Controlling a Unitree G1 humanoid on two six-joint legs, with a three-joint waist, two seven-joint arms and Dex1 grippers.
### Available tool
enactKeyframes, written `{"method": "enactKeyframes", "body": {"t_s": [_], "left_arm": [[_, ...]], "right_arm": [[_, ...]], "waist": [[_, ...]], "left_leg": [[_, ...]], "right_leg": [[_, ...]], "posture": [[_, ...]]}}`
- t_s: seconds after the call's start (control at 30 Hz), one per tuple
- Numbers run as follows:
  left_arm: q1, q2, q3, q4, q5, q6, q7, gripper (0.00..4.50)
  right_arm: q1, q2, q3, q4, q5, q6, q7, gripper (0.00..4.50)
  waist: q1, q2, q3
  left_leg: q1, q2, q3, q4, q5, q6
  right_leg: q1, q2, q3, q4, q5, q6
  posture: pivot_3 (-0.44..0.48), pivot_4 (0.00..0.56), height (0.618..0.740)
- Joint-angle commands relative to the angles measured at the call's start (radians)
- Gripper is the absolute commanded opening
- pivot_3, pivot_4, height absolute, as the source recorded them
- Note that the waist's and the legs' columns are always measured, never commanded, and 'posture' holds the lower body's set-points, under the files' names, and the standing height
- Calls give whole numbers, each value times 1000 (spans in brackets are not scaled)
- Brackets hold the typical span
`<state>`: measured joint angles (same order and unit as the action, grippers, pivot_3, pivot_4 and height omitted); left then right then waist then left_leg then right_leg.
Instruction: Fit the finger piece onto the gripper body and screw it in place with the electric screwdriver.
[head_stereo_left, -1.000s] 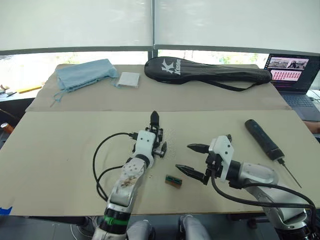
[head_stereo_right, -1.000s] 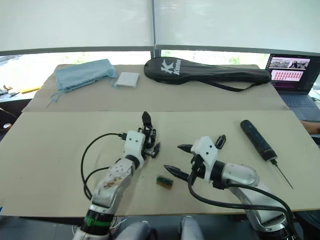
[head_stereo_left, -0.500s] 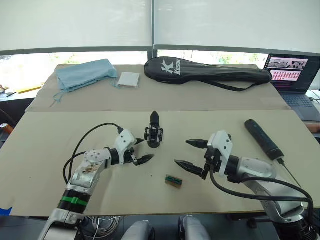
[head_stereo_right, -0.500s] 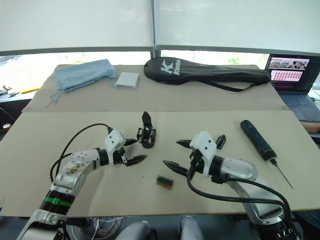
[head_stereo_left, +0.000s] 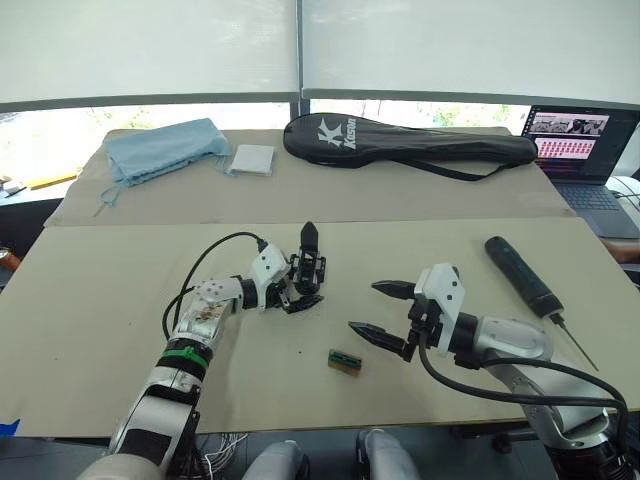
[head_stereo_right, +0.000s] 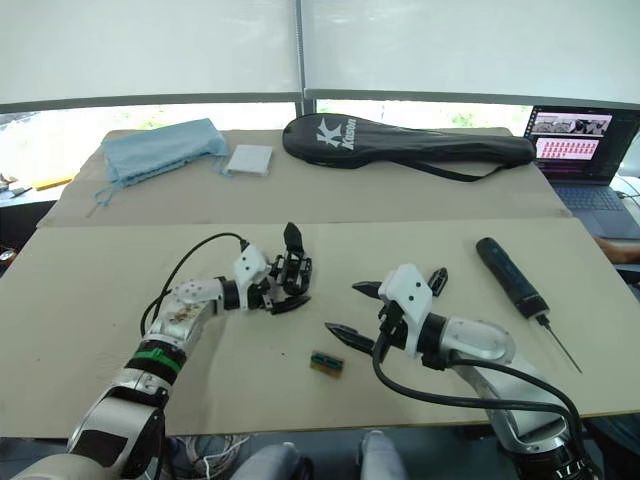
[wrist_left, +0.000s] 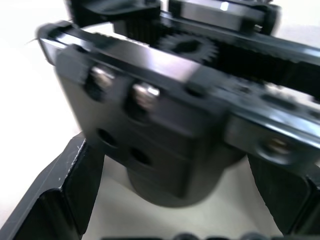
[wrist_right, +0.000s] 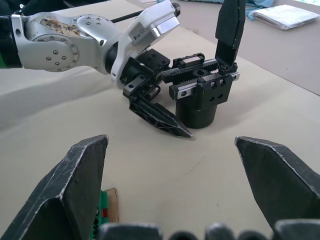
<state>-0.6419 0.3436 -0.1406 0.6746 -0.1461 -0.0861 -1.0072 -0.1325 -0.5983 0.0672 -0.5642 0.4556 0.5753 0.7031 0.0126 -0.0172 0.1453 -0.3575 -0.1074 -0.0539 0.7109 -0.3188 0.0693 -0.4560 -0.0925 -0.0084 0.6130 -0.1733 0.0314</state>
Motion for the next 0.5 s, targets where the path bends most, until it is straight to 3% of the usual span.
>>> {"method": "enactKeyframes", "body": {"t_s": [0.03, 0.13, 0.2, 0.4, 0.5], "left_arm": [[-24, -6, 25, 18, -17, -34, -31, 3608], [10, -7, 31, -69, -39, 0, -41, 2326], [57, -14, 28, -181, -52, 44, -21, 2333], [217, -113, -12, -598, -7, 277, 237, 2333], [268, -146, -57, -710, 33, 342, 311, 2333]], "right_arm": [[3, -1, -18, -47, 17, -1, -6, 4500], [7, 1, -18, -48, 16, -3, -10, 4500], [11, -3, -20, -53, 15, -6, -10, 4500], [31, -25, -41, -77, 18, -6, -5, 4500], [42, -30, -52, -83, 20, -3, -10, 4500]], "waist": [[0, 0, 0], [0, 0, 0], [-1, 0, 0], [6, 0, 0], [8, 0, 0]], "left_leg": [[0, 0, 0, 0, 0, 0], [0, 0, 0, 0, 0, 0], [-1, 0, 0, 0, 0, 0], [-4, 0, 0, 3, 0, 1], [-5, 0, 0, 3, -1, 1]], "right_leg": [[0, 0, 0, 0, 0, 0], [0, 0, 0, 0, 0, 0], [-1, 0, 0, 0, 0, 0], [-2, 0, 0, 0, 0, 0], [-2, 0, 1, -1, 0, 0]], "posture": [[0, 150, 736], [0, 150, 736], [0, 150, 736], [0, 150, 736], [0, 150, 736]]}}
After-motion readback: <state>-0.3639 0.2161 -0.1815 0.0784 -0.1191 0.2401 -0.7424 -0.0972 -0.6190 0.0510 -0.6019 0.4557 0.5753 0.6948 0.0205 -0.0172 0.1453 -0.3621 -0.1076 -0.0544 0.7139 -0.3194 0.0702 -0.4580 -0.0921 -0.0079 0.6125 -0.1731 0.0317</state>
